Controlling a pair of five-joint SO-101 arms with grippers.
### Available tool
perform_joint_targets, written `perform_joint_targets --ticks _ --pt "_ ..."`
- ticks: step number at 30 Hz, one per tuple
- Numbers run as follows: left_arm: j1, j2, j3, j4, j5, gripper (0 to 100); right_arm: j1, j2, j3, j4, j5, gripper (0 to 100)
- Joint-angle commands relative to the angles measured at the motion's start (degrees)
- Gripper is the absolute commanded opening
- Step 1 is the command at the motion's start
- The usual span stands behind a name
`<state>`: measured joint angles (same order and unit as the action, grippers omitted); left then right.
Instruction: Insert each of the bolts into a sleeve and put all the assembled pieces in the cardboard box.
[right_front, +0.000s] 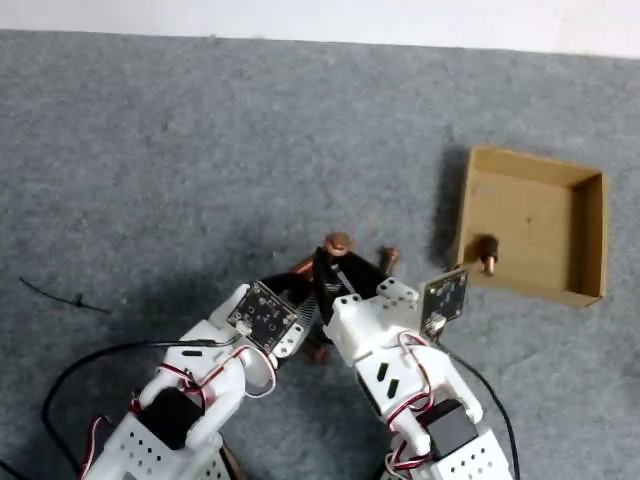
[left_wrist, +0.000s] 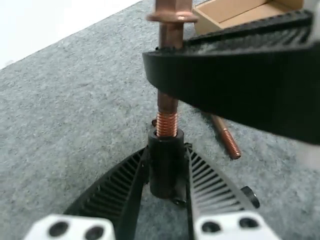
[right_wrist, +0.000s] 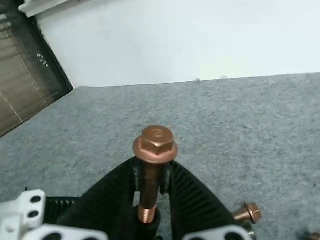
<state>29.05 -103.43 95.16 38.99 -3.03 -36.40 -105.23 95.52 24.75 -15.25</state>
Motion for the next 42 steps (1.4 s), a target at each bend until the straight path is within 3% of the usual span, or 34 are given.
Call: perform_joint_targets --ticks 1,10,15,26,42 --pt "-1.5 -1.2 -5.1 -0.1 0.6 0 -1.8 0.0 3.6 0.5 1.5 0.5" --pt "-5.2 -1.2 -10.4 6.8 1.0 0 -1.8 0.0 3.9 0.5 1.5 0.5" --pt "-5.5 -1.2 -10.8 6.8 7.6 0 -1.6 0.0 3.9 0.5 1.6 0.5" --pt "-5.1 -1.2 -15.0 12.3 7.6 0 -1.5 0.0 3.9 0.5 1.6 0.5" --pt "-5.1 -1.2 -15.3 12.5 7.6 0 -0.6 0.0 4.1 -3.1 4.2 0.5"
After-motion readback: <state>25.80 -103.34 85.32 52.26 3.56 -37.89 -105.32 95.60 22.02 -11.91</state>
